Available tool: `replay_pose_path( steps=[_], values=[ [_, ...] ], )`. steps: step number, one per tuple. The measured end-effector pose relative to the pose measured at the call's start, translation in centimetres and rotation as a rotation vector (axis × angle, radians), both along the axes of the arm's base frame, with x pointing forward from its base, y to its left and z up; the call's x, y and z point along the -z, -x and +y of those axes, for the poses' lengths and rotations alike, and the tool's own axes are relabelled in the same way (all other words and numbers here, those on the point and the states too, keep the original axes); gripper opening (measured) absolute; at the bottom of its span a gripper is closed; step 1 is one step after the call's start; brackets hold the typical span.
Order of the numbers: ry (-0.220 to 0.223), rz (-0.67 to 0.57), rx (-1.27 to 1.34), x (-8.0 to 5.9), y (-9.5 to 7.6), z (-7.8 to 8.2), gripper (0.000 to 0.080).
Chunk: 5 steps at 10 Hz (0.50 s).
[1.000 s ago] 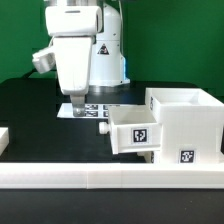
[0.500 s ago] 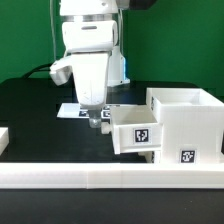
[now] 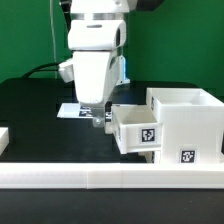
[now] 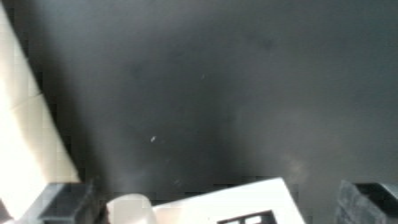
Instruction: Assemble drawer
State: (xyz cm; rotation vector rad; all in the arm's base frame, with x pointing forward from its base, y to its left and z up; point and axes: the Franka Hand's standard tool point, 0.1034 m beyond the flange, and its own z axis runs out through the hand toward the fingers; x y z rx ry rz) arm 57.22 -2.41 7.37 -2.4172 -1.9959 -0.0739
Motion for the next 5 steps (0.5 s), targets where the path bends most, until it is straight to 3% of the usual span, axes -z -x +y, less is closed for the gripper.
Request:
replay_pose_path(
  steps=[5],
  values=[
    [-0.001, -0.003, -0.003, 0.09, 0.03, -0.11, 0.0649]
  ],
)
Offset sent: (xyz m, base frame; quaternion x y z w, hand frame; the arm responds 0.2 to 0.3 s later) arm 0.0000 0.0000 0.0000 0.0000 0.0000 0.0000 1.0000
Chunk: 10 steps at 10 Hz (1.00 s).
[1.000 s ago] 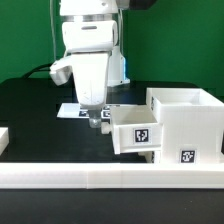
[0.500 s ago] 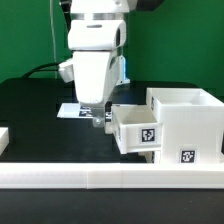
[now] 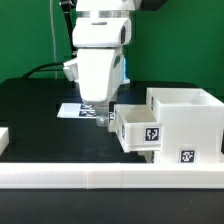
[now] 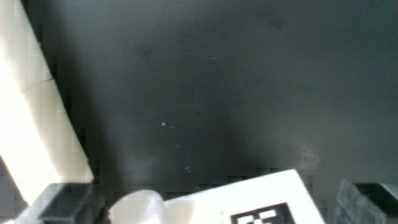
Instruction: Assemble drawer
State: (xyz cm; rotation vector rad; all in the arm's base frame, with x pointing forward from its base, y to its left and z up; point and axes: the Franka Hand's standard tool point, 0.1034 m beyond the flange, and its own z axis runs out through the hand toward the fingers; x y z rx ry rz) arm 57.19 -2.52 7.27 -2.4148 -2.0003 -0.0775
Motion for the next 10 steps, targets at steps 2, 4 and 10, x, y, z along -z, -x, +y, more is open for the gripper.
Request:
replay_pose_path(
  steps=[2, 4, 10],
  values=[
    [-0.003, 0.015, -0.027, 1.0, 0.8, -0.9, 0.0649],
    [-0.007, 0.025, -0.039, 1.7, 1.1, -1.2, 0.0649],
    [-0.023, 0.028, -0.095, 1.2, -0.1, 3.9, 0.0649]
  ],
)
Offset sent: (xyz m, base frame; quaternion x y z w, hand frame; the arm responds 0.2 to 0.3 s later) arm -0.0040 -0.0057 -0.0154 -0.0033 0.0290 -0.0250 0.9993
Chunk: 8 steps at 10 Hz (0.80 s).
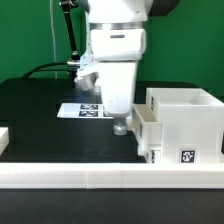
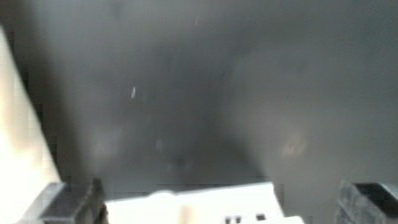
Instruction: Assemble drawer
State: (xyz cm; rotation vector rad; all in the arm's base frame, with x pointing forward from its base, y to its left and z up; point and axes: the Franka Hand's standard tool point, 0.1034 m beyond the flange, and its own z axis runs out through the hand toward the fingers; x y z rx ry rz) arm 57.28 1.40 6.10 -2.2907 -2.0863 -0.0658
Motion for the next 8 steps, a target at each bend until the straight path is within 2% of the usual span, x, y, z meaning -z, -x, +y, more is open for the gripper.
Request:
replay_pose_path(
  steps=[1, 3, 8],
  values=[
    [-0.006, 0.000, -0.002, 0.20, 0.03, 1.43, 0.0649],
    [-0.008, 0.005, 0.004, 0.56, 0.22, 2.34, 0.0649],
    [-0.002, 0.020, 0.009, 0.30, 0.16, 1.66, 0.0649]
  ],
)
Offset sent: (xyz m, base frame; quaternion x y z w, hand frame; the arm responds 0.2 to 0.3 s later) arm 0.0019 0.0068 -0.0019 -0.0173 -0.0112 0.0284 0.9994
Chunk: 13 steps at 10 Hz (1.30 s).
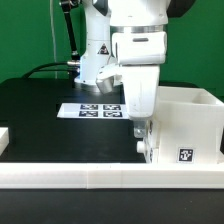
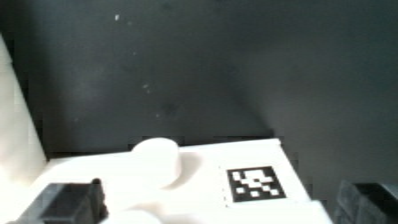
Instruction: Assemble drawer
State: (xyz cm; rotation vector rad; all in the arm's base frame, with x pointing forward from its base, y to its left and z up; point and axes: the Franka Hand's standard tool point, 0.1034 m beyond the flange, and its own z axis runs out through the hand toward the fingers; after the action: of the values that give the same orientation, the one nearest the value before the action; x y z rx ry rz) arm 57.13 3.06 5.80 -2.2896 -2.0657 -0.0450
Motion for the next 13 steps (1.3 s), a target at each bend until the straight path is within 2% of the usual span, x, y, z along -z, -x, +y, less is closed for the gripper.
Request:
replay_pose_path(
  steps=[3, 5, 7, 8, 9, 10, 12, 13],
  values=[
    [0.000, 0.028, -0.019, 0.1, -0.3, 1.3, 0.0649],
    [0.005, 0.053, -0.042, -0.3, -0.3, 1.2, 0.0649],
    [0.014, 0.050, -0.038, -0.7, -0.1, -0.6, 0.0649],
    [0.023, 0.043, -0.018, -0.7, 0.4, -2.2, 0.0649],
    [0.035, 0.041, -0.008, -1.1, 0.7, -4.3, 0.0649],
    [0.044, 0.028, 0.010, -1.9, 0.4, -5.5, 0.0649],
    [0.054, -0.071, 0.085, -4.0, -0.6, -6.7, 0.0649],
    [0.051, -0.097, 0.107, -4.0, 0.0, -6.5, 0.0649]
  ],
)
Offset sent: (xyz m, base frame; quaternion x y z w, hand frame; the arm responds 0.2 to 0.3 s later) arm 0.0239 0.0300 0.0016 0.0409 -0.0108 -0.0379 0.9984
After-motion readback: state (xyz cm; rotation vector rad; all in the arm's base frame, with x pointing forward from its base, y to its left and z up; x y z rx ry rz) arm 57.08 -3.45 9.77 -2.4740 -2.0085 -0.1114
